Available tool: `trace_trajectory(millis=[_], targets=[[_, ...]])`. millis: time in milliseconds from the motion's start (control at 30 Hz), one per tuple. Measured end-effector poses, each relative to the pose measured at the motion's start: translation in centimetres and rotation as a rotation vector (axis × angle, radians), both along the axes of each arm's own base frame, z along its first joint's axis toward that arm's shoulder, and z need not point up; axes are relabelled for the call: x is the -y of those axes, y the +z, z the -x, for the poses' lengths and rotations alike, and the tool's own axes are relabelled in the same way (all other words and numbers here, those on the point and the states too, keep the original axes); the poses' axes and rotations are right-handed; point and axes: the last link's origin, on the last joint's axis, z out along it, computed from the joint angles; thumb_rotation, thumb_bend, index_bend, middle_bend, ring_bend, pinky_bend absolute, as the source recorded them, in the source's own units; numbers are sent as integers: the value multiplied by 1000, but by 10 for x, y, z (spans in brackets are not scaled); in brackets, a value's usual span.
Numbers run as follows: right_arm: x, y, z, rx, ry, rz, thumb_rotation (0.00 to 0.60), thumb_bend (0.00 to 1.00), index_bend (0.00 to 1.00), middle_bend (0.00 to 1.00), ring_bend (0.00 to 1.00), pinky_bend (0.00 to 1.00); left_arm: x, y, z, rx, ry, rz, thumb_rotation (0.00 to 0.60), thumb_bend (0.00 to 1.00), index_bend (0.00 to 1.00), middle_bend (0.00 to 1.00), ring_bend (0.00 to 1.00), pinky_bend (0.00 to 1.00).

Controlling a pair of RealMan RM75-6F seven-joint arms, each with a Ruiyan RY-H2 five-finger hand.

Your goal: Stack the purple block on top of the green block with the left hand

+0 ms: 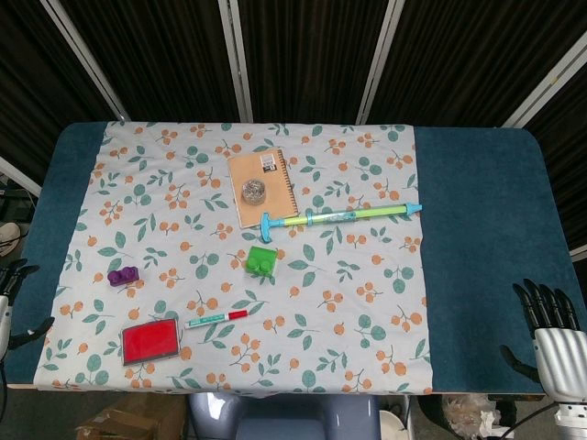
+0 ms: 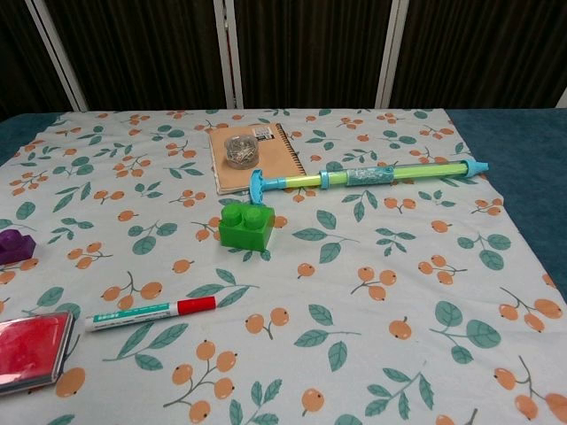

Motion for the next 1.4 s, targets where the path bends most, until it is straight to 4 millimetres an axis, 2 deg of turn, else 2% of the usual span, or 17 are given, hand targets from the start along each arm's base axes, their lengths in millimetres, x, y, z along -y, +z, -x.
trace_trajectory(millis=[767, 900, 1100, 1233, 1400], targets=[[0, 1, 0, 6, 5, -3, 600, 222, 0, 64, 0, 0, 1, -2, 1, -9, 14, 12, 600, 200, 224, 168, 0, 26], [0, 1, 0, 6, 7, -3, 600, 221, 0, 64, 0, 0, 0, -2, 1, -9, 15, 12, 600, 200, 252, 175, 0, 26], [0, 0, 2, 9, -2, -8, 600, 221, 0, 64, 0, 0, -2, -4, 2, -16, 24, 18, 600, 200, 339, 239, 0, 26], [-1, -2, 4, 10, -16, -19, 600, 221, 0, 64, 0, 0, -11, -10, 3, -46, 30, 41, 600, 200, 308, 234, 0, 34], [0, -2, 3, 17, -9, -20, 600, 222, 0, 64, 0, 0, -34, -13, 8, -51, 93, 68, 600, 200, 299, 223, 0, 49]])
